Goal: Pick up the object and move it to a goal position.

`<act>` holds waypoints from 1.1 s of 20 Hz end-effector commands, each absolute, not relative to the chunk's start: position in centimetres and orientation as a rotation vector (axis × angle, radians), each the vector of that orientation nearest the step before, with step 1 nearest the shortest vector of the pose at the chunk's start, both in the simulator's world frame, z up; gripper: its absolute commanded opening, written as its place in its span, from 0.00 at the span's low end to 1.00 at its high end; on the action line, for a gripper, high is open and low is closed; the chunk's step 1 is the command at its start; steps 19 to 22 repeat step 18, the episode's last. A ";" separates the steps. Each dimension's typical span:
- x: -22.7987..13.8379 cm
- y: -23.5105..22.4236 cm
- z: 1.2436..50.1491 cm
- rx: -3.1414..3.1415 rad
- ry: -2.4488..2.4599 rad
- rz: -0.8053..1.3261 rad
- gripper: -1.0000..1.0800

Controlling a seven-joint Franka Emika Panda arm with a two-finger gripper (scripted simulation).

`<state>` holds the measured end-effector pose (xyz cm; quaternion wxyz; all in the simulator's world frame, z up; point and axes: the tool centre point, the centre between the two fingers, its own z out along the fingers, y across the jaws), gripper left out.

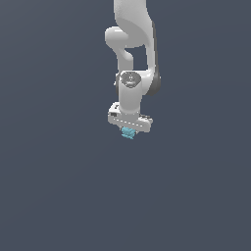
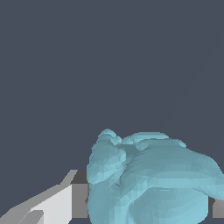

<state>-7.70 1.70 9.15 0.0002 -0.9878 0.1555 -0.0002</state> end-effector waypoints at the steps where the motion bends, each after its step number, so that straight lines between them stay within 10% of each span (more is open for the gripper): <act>1: -6.8 1.0 11.0 -3.103 0.489 -0.001 0.00; 22: -3.2 -1.3 17.6 -3.103 0.489 -0.001 0.00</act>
